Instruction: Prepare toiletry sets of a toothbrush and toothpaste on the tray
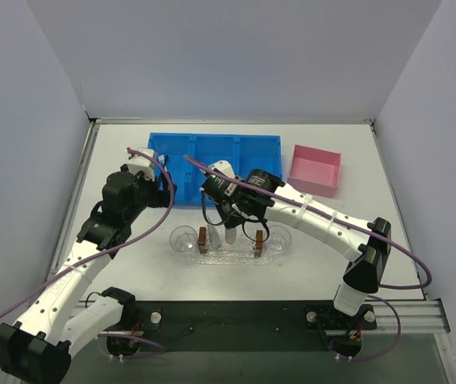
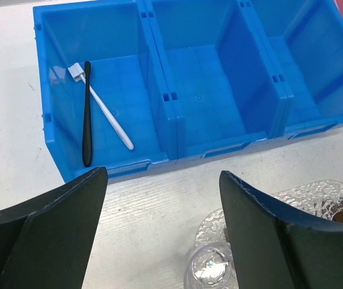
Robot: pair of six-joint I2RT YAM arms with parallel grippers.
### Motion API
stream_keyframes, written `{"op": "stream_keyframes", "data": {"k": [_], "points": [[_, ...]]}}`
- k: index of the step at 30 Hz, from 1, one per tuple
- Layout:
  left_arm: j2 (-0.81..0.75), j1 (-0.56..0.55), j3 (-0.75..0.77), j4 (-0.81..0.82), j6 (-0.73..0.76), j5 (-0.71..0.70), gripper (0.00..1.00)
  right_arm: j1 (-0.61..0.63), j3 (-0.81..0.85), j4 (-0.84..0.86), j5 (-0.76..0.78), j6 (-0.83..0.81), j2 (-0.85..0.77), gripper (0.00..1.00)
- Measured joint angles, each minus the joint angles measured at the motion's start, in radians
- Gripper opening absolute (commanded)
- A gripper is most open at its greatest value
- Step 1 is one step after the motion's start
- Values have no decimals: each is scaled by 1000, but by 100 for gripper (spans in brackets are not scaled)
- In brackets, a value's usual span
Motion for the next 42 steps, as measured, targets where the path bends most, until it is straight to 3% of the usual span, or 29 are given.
{"op": "stream_keyframes", "data": {"k": [42], "points": [[0,0,0,0,0,-5,86,6,-109,96,9,3,14,0]]}}
